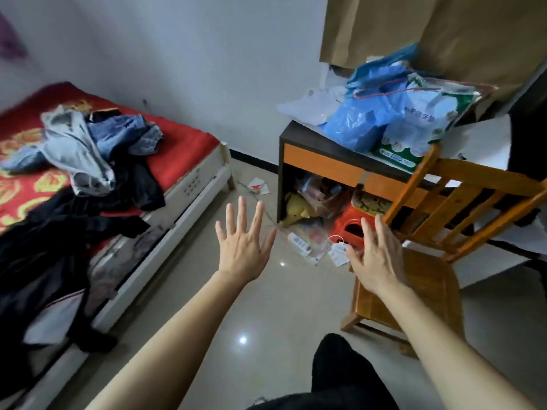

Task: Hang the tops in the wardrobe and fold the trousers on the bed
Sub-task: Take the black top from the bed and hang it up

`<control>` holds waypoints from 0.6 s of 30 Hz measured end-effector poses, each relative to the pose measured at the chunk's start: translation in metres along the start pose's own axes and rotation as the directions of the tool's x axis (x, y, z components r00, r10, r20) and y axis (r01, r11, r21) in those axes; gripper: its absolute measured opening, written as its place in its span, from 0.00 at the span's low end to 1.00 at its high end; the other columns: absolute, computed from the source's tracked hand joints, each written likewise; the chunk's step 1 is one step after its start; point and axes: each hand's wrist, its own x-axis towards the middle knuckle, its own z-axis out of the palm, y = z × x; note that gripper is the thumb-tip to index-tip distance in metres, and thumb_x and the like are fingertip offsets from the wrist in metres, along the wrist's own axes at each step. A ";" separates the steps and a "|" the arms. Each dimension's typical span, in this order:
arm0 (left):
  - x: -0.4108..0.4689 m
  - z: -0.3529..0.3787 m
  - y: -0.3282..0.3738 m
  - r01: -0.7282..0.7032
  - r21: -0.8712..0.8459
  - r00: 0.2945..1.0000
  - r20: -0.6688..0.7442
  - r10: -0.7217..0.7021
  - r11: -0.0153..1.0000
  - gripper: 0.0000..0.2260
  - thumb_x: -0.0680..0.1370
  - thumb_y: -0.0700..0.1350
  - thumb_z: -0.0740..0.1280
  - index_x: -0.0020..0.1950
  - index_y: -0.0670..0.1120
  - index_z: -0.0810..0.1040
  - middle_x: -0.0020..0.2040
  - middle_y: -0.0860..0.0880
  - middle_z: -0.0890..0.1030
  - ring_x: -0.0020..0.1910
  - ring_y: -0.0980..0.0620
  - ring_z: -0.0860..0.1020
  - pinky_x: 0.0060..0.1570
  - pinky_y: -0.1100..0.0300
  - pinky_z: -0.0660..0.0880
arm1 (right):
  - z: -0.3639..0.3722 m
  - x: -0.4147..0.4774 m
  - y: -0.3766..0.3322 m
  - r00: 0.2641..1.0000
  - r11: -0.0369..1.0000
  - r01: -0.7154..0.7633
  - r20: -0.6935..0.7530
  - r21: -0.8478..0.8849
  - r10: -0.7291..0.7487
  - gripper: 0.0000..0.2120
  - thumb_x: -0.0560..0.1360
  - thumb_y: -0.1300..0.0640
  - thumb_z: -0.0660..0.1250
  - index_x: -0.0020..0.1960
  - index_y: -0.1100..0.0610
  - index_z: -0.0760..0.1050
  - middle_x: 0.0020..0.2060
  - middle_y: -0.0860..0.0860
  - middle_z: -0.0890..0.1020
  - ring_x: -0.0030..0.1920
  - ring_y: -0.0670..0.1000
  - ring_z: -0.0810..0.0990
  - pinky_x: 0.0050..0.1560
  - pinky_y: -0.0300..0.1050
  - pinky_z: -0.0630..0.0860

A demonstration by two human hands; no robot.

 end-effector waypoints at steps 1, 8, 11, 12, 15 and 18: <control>-0.007 -0.003 -0.022 0.052 0.008 0.999 -0.013 -0.052 0.999 0.31 0.81 0.66 0.42 0.80 0.57 0.39 0.81 0.47 0.37 0.79 0.42 0.37 0.75 0.38 0.45 | 0.008 0.007 -0.023 0.998 0.998 0.057 0.024 0.000 -0.057 0.36 0.81 0.37 0.55 0.82 0.52 0.50 0.81 0.58 0.50 0.80 0.61 0.54 0.76 0.59 0.56; -0.030 -0.020 -0.169 0.416 0.033 0.908 -0.063 -0.414 0.909 0.32 0.79 0.66 0.44 0.81 0.56 0.44 0.81 0.47 0.40 0.80 0.41 0.41 0.74 0.37 0.50 | 0.063 0.086 -0.195 0.899 0.911 0.408 0.149 0.059 -0.412 0.36 0.79 0.39 0.59 0.81 0.52 0.53 0.81 0.58 0.51 0.79 0.61 0.55 0.75 0.59 0.57; -0.020 -0.021 -0.225 0.562 0.034 0.826 -0.063 -0.560 0.826 0.33 0.79 0.67 0.43 0.80 0.56 0.39 0.81 0.47 0.37 0.79 0.42 0.39 0.75 0.37 0.49 | 0.093 0.131 -0.264 0.831 0.853 0.513 0.191 0.098 -0.522 0.36 0.79 0.38 0.58 0.81 0.51 0.51 0.81 0.57 0.50 0.79 0.60 0.54 0.76 0.58 0.55; -0.015 -0.022 -0.241 0.596 0.044 0.802 -0.062 -0.593 0.802 0.33 0.79 0.67 0.43 0.80 0.56 0.37 0.81 0.47 0.36 0.79 0.42 0.39 0.75 0.37 0.49 | 0.102 0.147 -0.288 0.807 0.832 0.542 0.202 0.119 -0.555 0.36 0.79 0.38 0.58 0.81 0.50 0.50 0.81 0.57 0.49 0.79 0.59 0.53 0.77 0.58 0.54; 0.002 -0.035 -0.286 0.705 0.068 0.709 -0.059 -0.702 0.706 0.33 0.80 0.66 0.46 0.80 0.56 0.36 0.81 0.47 0.36 0.79 0.41 0.40 0.74 0.37 0.49 | 0.120 0.188 -0.361 0.736 0.775 0.604 0.245 0.185 -0.631 0.36 0.80 0.39 0.57 0.82 0.50 0.48 0.81 0.56 0.47 0.80 0.58 0.50 0.77 0.57 0.51; 0.015 -0.054 -0.326 0.809 0.065 0.588 -0.073 -0.805 0.585 0.34 0.81 0.66 0.48 0.80 0.55 0.37 0.80 0.47 0.35 0.79 0.41 0.40 0.74 0.37 0.50 | 0.123 0.216 -0.434 0.637 0.691 0.677 0.267 0.254 -0.723 0.36 0.81 0.40 0.58 0.82 0.52 0.48 0.81 0.57 0.47 0.80 0.58 0.50 0.77 0.56 0.49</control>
